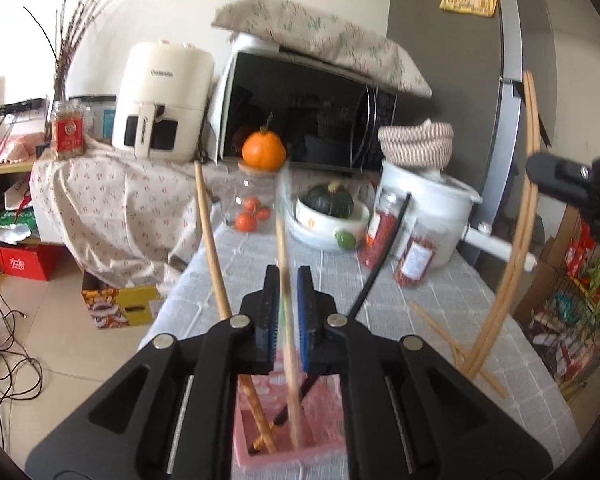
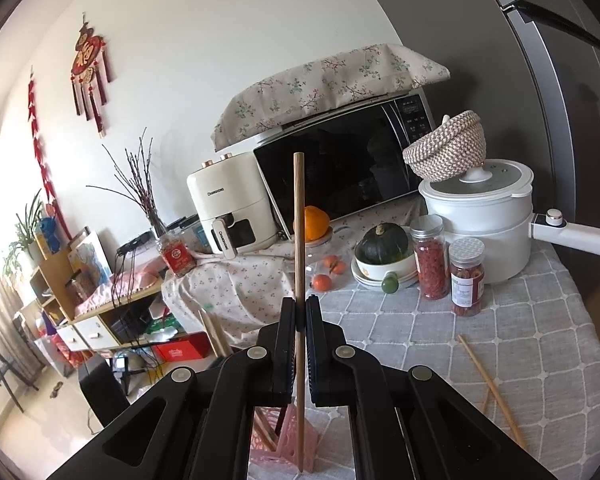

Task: Organize utensils
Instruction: 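Carry both wooden chopsticks to the pink basket and release them inside, then bring both grippers back over the red and white spoons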

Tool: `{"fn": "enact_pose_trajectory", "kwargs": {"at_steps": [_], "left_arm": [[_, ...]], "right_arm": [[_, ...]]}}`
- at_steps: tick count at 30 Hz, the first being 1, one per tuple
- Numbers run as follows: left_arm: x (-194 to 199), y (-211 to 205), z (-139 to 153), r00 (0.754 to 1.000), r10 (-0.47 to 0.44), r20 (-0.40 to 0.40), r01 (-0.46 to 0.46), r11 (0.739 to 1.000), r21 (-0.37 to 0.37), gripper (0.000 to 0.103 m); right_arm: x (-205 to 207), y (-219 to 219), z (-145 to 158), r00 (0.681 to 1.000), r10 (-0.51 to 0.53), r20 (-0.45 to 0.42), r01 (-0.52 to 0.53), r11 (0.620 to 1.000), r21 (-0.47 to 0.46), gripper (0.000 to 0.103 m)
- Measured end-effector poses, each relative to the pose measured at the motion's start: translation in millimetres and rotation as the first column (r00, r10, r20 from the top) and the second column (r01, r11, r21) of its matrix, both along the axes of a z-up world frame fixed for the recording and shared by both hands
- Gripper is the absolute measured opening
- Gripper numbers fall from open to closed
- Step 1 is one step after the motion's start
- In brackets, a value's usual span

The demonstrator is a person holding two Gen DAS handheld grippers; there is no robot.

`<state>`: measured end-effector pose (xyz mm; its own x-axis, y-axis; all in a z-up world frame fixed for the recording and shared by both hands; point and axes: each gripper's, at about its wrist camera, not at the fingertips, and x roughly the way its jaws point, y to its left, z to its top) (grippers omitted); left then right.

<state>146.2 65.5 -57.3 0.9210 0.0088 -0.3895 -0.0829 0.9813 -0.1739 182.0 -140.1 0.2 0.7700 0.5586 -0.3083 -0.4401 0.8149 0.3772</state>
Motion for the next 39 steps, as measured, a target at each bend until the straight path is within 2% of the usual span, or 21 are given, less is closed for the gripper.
{"fn": "enact_pose_trajectory", "kwargs": {"at_steps": [2, 4, 6, 9, 12, 15, 17, 19, 21, 23, 29, 34, 36, 39], "left_arm": [[-4, -1, 4, 0.999, -0.018, -0.033, 0.018, 1.000, -0.003, 0.029], [-13, 5, 17, 0.999, -0.016, -0.029, 0.016, 0.999, -0.032, 0.040], [-20, 15, 30, 1.000, 0.004, -0.028, -0.006, 0.997, -0.074, 0.047], [-22, 34, 41, 0.993, 0.056, -0.109, -0.069, 0.991, -0.117, 0.059], [-19, 57, 36, 0.967, 0.095, -0.236, -0.135, 0.978, -0.161, 0.060], [-16, 68, 24, 0.943, 0.108, -0.315, -0.169, 0.970, -0.172, 0.060], [-14, 72, 12, 0.920, 0.096, -0.379, -0.173, 0.970, -0.174, 0.061], [-9, 77, -3, 0.883, 0.059, -0.465, -0.168, 0.966, -0.198, 0.061], [-8, 83, -12, 0.860, 0.033, -0.509, -0.176, 0.956, -0.234, 0.061], [-10, 86, -16, 0.848, 0.019, -0.529, -0.176, 0.953, -0.246, 0.061], [-11, 86, -17, 0.842, -0.005, -0.540, -0.158, 0.954, -0.255, 0.061], [-9, 83, -14, 0.849, -0.020, -0.528, -0.139, 0.956, -0.259, 0.061], [-10, 80, -11, 0.852, -0.018, -0.523, -0.132, 0.960, -0.248, 0.061], [-10, 73, -5, 0.859, -0.018, -0.512, -0.119, 0.965, -0.234, 0.061]], "right_arm": [[2, 2, 0, 1.000, -0.005, -0.004, 0.005, 1.000, -0.001, 0.005], [3, 3, 1, 1.000, -0.009, -0.004, 0.009, 1.000, 0.007, 0.005], [3, 5, 2, 1.000, -0.011, -0.002, 0.011, 1.000, 0.016, 0.005], [3, 13, 5, 1.000, -0.007, 0.008, 0.007, 1.000, 0.026, 0.005], [2, 23, 6, 1.000, 0.000, 0.019, -0.001, 0.999, 0.034, 0.005], [0, 34, 7, 0.999, 0.000, 0.036, -0.001, 1.000, 0.026, 0.005], [2, 41, 5, 0.999, -0.005, 0.043, 0.005, 1.000, 0.009, 0.005], [5, 49, 1, 0.999, -0.005, 0.039, 0.005, 1.000, -0.007, 0.005], [8, 57, -4, 0.999, -0.007, 0.036, 0.008, 0.999, -0.036, 0.005], [12, 64, -10, 0.999, -0.010, 0.032, 0.012, 0.997, -0.071, 0.005], [24, 82, -30, 0.999, 0.019, -0.035, -0.025, 0.986, -0.164, 0.005], [30, 90, -43, 0.992, 0.058, -0.111, -0.080, 0.974, -0.211, 0.009], [31, 89, -45, 0.989, 0.063, -0.133, -0.090, 0.974, -0.208, 0.013], [30, 79, -41, 0.987, 0.070, -0.147, -0.094, 0.982, -0.161, 0.014]]}}
